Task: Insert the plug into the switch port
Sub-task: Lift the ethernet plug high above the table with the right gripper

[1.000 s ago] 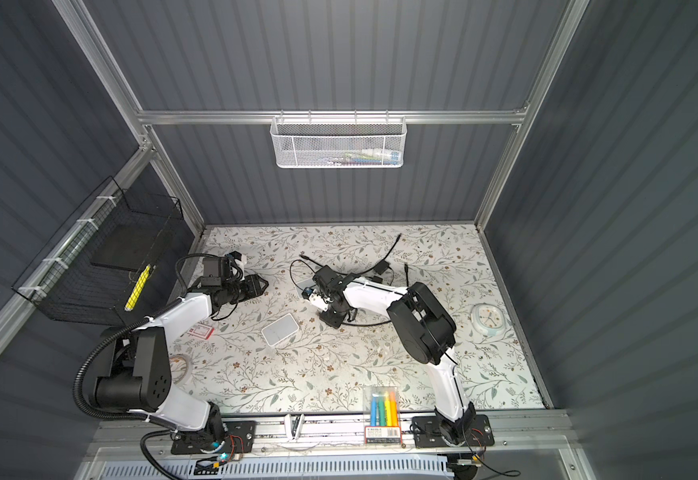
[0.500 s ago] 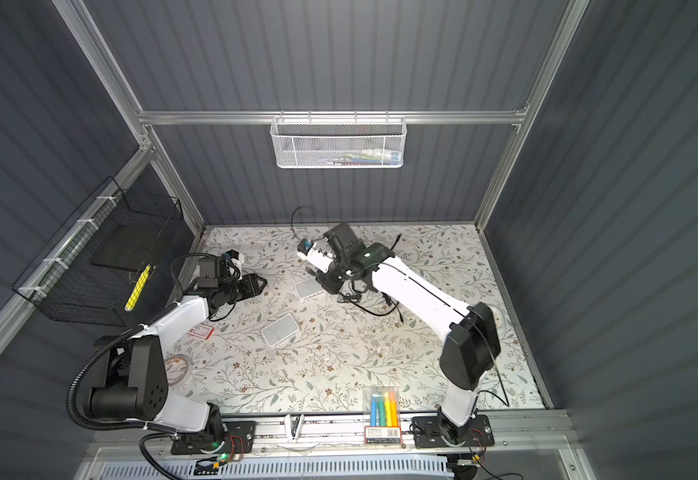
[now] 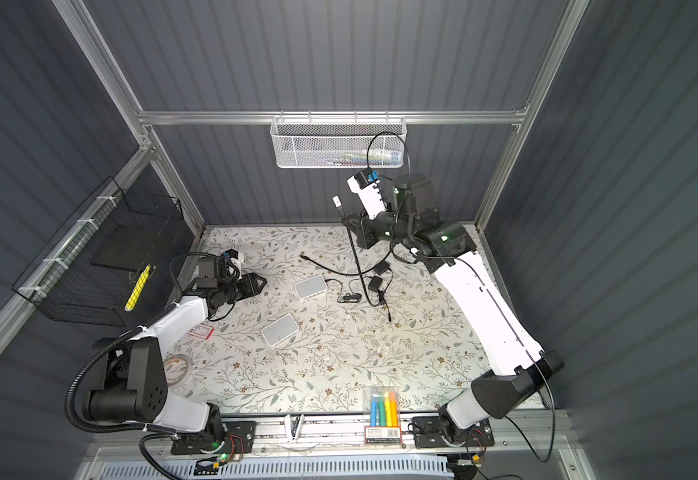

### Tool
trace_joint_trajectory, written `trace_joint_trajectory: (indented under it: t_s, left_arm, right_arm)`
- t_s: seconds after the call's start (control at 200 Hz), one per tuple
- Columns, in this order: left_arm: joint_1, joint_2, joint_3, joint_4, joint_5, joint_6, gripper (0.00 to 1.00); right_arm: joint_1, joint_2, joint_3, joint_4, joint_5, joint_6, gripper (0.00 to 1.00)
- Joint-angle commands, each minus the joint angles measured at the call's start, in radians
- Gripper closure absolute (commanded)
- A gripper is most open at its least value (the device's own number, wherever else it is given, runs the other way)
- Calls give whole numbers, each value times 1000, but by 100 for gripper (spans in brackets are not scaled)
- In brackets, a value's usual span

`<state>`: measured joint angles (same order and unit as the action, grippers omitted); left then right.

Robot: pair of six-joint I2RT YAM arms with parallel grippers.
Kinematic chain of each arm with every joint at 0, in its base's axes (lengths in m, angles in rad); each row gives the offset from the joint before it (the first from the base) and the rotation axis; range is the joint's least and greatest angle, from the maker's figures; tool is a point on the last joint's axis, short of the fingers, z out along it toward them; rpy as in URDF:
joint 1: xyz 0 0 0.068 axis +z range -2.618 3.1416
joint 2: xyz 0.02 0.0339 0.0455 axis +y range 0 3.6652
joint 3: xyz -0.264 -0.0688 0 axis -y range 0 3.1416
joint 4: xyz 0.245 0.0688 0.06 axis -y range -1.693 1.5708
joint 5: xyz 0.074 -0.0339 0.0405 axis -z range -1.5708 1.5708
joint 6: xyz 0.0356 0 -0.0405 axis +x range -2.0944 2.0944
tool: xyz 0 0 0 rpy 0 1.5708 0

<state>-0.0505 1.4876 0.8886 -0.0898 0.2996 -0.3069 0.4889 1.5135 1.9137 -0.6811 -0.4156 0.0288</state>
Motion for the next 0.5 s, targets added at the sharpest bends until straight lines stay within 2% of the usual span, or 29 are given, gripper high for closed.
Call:
trace_joint_trajectory:
  t_s: [0.0, 0.18, 0.225, 0.27, 0.39, 0.495]
  left_arm:
    - [9, 5, -1, 2, 19, 11, 48]
    - [9, 17, 1, 16, 22, 5, 48]
    - [9, 20, -1, 23, 22, -1, 48]
    - [9, 26, -5, 32, 59, -4, 49]
    - [8, 45, -10, 70, 138, -14, 48]
    - [-5, 56, -24, 112, 225, -23, 48]
  right_arm:
    - [-9, -26, 122, -93, 0, 74, 100]
    - [-8, -1, 303, -237, 70, 44, 100]
    - [-7, 12, 331, -271, 126, 28, 100]
    - [-7, 29, 337, -299, 153, 14, 100]
    - [-3, 95, 277, -354, 231, -31, 100]
    - [-3, 131, 113, -284, 206, -19, 100]
